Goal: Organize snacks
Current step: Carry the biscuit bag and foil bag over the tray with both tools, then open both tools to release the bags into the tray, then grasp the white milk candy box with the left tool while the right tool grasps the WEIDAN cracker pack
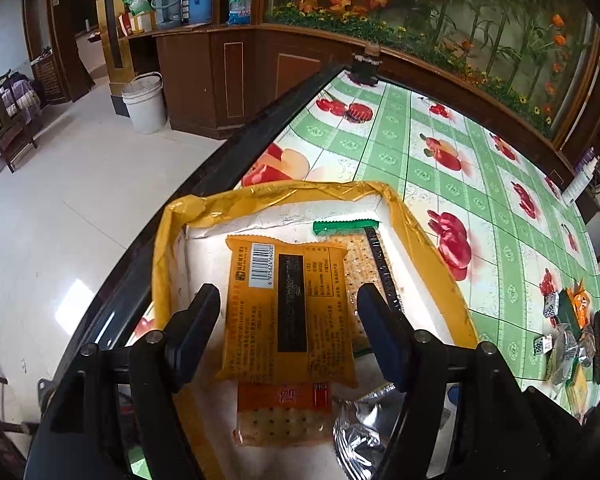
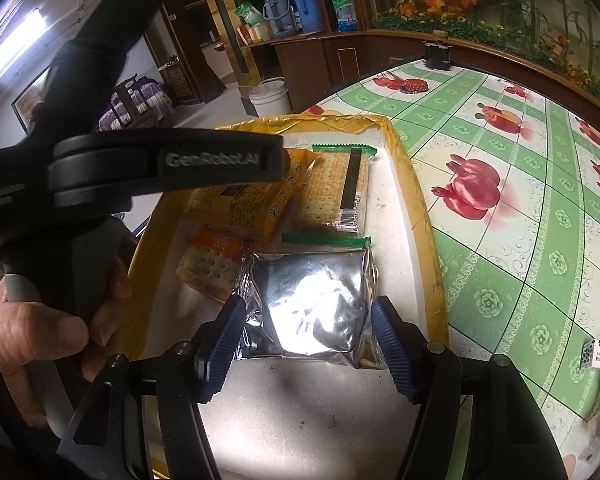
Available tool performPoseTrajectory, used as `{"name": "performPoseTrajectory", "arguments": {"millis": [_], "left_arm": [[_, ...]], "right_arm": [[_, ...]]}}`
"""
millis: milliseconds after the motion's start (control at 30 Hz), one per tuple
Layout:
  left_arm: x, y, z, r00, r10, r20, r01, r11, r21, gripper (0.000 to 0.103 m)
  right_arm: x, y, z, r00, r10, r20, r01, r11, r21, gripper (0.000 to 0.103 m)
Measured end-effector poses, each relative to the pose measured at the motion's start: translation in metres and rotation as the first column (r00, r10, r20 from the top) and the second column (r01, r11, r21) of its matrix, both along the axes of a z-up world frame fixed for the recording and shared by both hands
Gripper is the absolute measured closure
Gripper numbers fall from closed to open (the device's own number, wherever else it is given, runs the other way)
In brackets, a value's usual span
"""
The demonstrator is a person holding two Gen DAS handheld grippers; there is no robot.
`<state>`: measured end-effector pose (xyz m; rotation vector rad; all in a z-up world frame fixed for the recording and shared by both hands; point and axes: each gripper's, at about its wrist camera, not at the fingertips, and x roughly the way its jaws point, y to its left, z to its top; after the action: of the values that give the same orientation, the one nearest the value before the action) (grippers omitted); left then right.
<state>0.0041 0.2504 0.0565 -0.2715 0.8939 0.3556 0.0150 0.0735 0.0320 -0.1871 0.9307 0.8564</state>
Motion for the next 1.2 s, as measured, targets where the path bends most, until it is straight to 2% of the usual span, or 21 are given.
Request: {"name": "performPoseTrajectory", "arguments": {"millis": [467,700,800,933,1200], "left_arm": [[-0.057,-0.024,0.032,0.992,-0.028,0.123,0.028,1.0,0.001,0.032],[-0.077,-0.062,0.045,0.977,-0.123,0.176,0.125,0.992,0.0,0.032],[-0.083,-0.087,0.049,0.96,-0.196,0.198,0.197,0.98,0.014,0.032],[-0.085,-0.121,0.046,0.936,-0.295,0.194,0.302,0.953,-0.006,0.032],[-0.077,-0.19,0.026,0.872,-0.469,0.142,0.476,0.879,-0.026,0.032]], "right_arm": [[-0.004,-0.019,0.012,1.0,-0.015,-0.02,0.016,0.998,0.061,0.036],[-0.007,-0.061,0.031,0.998,-0.036,-0.051,0.044,0.988,0.15,0.036],[-0.007,-0.092,0.038,0.997,-0.06,-0.049,0.068,0.98,0.186,0.036],[-0.004,-0.143,0.043,0.991,-0.125,-0.042,0.131,0.967,0.217,0.036],[0.011,-0.262,0.031,0.951,-0.299,-0.074,0.308,0.92,0.241,0.035]]}}
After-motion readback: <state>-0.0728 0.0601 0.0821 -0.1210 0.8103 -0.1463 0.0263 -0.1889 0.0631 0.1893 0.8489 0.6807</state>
